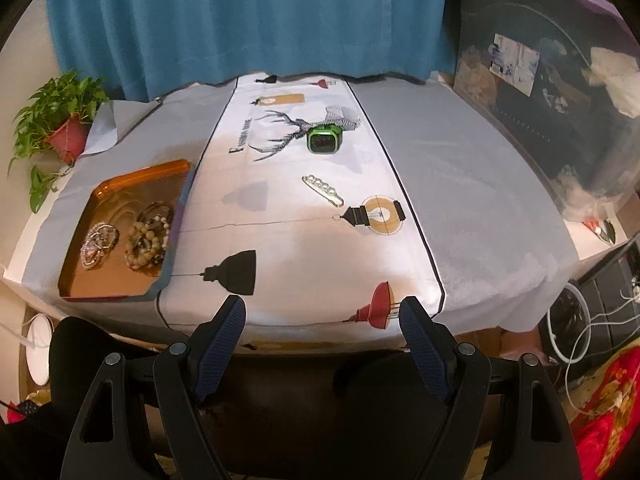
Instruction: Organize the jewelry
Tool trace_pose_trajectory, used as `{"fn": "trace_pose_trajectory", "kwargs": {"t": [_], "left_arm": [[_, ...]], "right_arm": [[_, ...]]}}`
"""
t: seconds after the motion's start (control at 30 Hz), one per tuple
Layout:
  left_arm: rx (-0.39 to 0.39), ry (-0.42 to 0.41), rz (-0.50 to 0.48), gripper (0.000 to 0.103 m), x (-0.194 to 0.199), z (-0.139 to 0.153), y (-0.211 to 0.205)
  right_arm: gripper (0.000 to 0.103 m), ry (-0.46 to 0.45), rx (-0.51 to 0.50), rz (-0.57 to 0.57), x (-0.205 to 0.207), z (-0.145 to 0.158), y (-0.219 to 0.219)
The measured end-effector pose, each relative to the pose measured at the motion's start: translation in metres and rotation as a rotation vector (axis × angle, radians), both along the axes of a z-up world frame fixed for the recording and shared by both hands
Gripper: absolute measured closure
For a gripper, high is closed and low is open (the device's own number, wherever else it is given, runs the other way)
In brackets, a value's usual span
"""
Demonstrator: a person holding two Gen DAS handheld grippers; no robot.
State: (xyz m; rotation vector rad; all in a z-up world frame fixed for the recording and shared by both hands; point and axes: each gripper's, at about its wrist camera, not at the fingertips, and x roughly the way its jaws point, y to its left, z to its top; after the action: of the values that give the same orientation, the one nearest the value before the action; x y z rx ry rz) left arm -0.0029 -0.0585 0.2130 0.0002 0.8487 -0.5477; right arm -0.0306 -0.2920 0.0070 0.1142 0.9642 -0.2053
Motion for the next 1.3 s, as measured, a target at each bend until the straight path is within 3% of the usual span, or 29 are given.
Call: {"fn": "trace_pose_trajectory", "kwargs": {"t": [0.2, 0.33, 0.47, 0.57, 0.67, 0.77, 0.8, 0.83, 0.87, 0.9, 1.03, 1.23, 1.3], "left_arm": [[0.056, 0.079, 0.057, 0.001, 0.059, -0.048, -0.009], [0.108, 0.18, 0.08, 0.001, 0.116, -0.104, -0.026], [0.224, 0.207, 0.123, 0.001, 0.169, -0.159, -0.05], [0.268, 0.231, 0.134, 0.001, 0.205, -0.198, -0.07], [0.237, 0.265, 0.089, 0.001, 0.232, -0.227, -0.099], [0.257, 0.259, 0.015, 0.001, 0.252, -0.25, -0.138], [0.261, 0.257, -0.019, 0.001, 0.257, -0.256, -0.15], [0.268, 0.253, -0.056, 0.001, 0.262, -0.262, -0.166], [0.272, 0.247, -0.089, 0.001, 0.266, -0.268, -0.182], [0.273, 0.243, -0.121, 0.001, 0.269, -0.271, -0.195], [0.282, 0.228, -0.23, 0.001, 0.275, -0.285, -0.247], [0.357, 0.278, -0.266, 0.001, 0.288, -0.318, -0.296], [0.37, 0.3, -0.244, 0.022, 0.294, -0.327, -0.302]], "right_arm": [[0.023, -0.022, 0.016, -0.019, 0.029, -0.026, -0.017], [0.023, -0.057, 0.01, -0.043, 0.062, -0.047, -0.033], [0.023, -0.043, 0.032, -0.042, 0.108, -0.08, -0.052], [0.023, -0.02, 0.046, -0.013, 0.141, -0.101, -0.063], [0.022, -0.029, -0.035, 0.059, 0.175, -0.113, -0.064], [0.023, -0.047, -0.036, 0.111, 0.194, -0.115, -0.07], [0.025, -0.049, -0.033, 0.117, 0.195, -0.115, -0.073], [0.044, -0.063, -0.036, 0.126, 0.195, -0.113, -0.077], [0.078, -0.068, -0.043, 0.137, 0.195, -0.111, -0.077], [0.086, -0.065, -0.063, 0.147, 0.194, -0.11, -0.079], [0.09, -0.061, -0.105, 0.088, 0.184, -0.11, -0.109], [0.09, -0.079, -0.102, -0.002, 0.182, -0.111, -0.143], [0.09, -0.079, -0.131, 0.009, 0.182, -0.111, -0.139]]}}
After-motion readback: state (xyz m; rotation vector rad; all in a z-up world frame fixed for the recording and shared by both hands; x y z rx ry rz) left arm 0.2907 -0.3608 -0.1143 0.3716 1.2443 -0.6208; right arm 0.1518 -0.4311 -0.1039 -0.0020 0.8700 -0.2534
